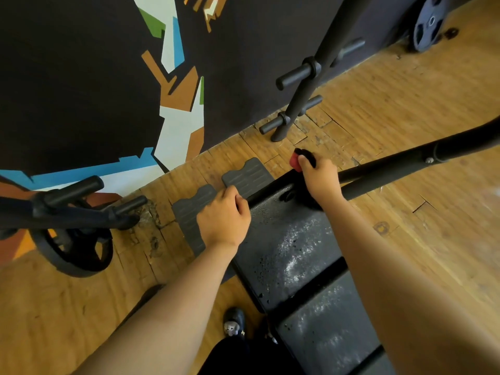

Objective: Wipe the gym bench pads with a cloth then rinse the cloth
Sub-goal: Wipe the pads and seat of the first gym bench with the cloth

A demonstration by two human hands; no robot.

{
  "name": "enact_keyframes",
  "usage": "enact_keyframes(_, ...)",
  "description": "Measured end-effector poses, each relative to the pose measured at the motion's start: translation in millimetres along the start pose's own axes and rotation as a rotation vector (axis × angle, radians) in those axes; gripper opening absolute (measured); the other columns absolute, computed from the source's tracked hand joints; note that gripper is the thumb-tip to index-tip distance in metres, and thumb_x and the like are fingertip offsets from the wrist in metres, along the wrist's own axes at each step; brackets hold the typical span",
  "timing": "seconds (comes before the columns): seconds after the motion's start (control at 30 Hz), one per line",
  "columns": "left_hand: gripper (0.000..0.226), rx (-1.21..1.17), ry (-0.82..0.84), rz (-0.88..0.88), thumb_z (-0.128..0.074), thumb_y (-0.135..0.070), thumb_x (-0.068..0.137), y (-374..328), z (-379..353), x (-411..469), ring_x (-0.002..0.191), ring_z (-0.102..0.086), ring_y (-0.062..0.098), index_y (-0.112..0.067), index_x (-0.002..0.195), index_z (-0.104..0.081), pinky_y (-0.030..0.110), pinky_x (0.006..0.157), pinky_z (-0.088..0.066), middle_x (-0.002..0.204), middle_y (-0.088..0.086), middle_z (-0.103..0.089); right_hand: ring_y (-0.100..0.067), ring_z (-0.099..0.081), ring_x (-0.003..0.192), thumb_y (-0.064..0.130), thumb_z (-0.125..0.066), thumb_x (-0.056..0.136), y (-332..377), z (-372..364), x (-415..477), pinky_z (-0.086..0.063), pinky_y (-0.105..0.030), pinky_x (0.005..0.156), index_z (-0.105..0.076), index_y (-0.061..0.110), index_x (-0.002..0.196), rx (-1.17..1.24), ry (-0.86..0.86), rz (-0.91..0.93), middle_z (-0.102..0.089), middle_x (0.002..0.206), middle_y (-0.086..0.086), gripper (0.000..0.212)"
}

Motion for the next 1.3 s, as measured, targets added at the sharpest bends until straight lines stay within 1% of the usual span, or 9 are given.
enact_keyframes(0.1,0.018,0.006,0.007,0.015,-0.045,-0.022,0.094,0.3,1.4,-0.4,0.052,-0.047,0.020,-0.018,0.080,-0.054,0.022,0.046,-0.020,0.071,-0.003,-0.057,-0.018,-0.055,0.066,0.036,-0.040,0.101,-19.9,9.0,-14.0,-0.047,-0.033,0.061,-0.055,0.010,0.122,0.039,-0.059,-0.038,-0.063,0.087,-0.007,0.036)
enact_keyframes(0.27,0.018,0.012,0.001,-0.001,-0.043,-0.022,0.095,-1.5,0.1,0.2,0.053,-0.047,0.021,-0.017,0.082,-0.055,0.022,0.047,-0.022,0.074,-0.001,-0.058,-0.018,-0.052,0.077,0.029,-0.041,0.102,-52.5,15.0,-42.0,-0.045,-0.033,0.071,-0.056,0.006,0.128,0.047,-0.128,-0.111,-0.060,0.098,-0.006,0.037)
enact_keyframes(0.43,0.017,0.062,-0.008,-0.027,-0.045,-0.021,0.095,-1.9,-0.6,-1.3,0.051,-0.046,0.021,-0.016,0.083,-0.056,0.022,0.047,-0.023,0.074,-0.001,-0.060,-0.018,-0.055,0.060,0.036,-0.041,0.101,-21.9,10.9,-14.2,-0.049,-0.038,0.065,-0.056,0.008,0.121,0.077,-0.062,-0.058,-0.062,0.081,-0.006,0.037)
enact_keyframes(0.63,0.017,0.046,-0.029,-0.017,-0.046,-0.020,0.094,-1.3,-1.0,-1.0,0.052,-0.043,0.019,-0.017,0.081,-0.056,0.020,0.048,-0.016,0.073,-0.001,-0.059,-0.023,-0.060,0.068,0.043,-0.044,0.099,-19.7,8.0,-18.7,-0.052,-0.040,0.067,-0.057,0.013,0.119,0.089,-0.059,-0.010,-0.061,0.078,-0.001,0.038)
enact_keyframes(0.8,0.018,0.045,-0.022,-0.004,-0.043,-0.022,0.095,-1.9,0.3,-2.2,0.053,-0.040,0.015,-0.018,0.082,-0.054,0.020,0.048,-0.016,0.074,-0.003,-0.058,-0.008,-0.055,0.066,0.039,-0.041,0.101,-50.4,9.9,-38.9,-0.052,-0.040,0.074,-0.054,0.016,0.132,0.105,-0.161,-0.064,-0.065,0.094,-0.003,0.041)
enact_keyframes(0.93,0.017,0.054,-0.033,-0.016,-0.046,-0.020,0.094,-2.6,-0.2,-1.0,0.050,-0.042,0.019,-0.017,0.080,-0.055,0.020,0.047,-0.020,0.068,-0.001,-0.057,-0.017,-0.056,0.070,0.034,-0.043,0.101,-41.2,8.5,-28.4,-0.050,-0.038,0.070,-0.058,0.010,0.124,0.078,-0.158,-0.017,-0.065,0.092,-0.006,0.037)
enact_keyframes(1.07,0.015,0.060,-0.055,-0.034,-0.052,-0.016,0.091,-4.1,-0.5,-3.1,0.046,-0.034,0.016,-0.016,0.075,-0.054,0.017,0.048,-0.013,0.066,0.000,-0.057,-0.023,-0.059,0.075,0.035,-0.043,0.101,-24.7,6.0,-16.1,-0.046,-0.035,0.068,-0.055,0.011,0.127,0.072,-0.135,0.021,-0.065,0.091,-0.007,0.038)
enact_keyframes(1.23,0.016,0.077,-0.045,-0.034,-0.046,-0.020,0.094,-2.0,-1.2,-2.5,0.051,-0.041,0.018,-0.016,0.082,-0.055,0.019,0.049,-0.013,0.072,-0.001,-0.058,-0.013,-0.052,0.073,0.034,-0.043,0.101,-36.2,10.5,-32.8,-0.048,-0.036,0.075,-0.056,0.011,0.126,0.097,-0.146,0.017,-0.058,0.089,0.001,0.036)
enact_keyframes(1.3,0.017,0.076,-0.037,-0.031,-0.044,-0.021,0.095,-1.7,-0.6,-2.4,0.053,-0.042,0.018,-0.016,0.084,-0.056,0.019,0.049,-0.014,0.075,-0.001,-0.059,-0.018,-0.058,0.075,0.033,-0.044,0.101,-52.4,12.5,-44.3,-0.050,-0.039,0.074,-0.059,0.010,0.120,0.092,-0.174,-0.001,-0.063,0.090,-0.003,0.034)
Point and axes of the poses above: each hand's wrist, its own x-axis towards the middle knuckle, its own z-axis out of the back of the hand, y = z × x, the point moved 1 cm from there along x, towards the middle knuckle
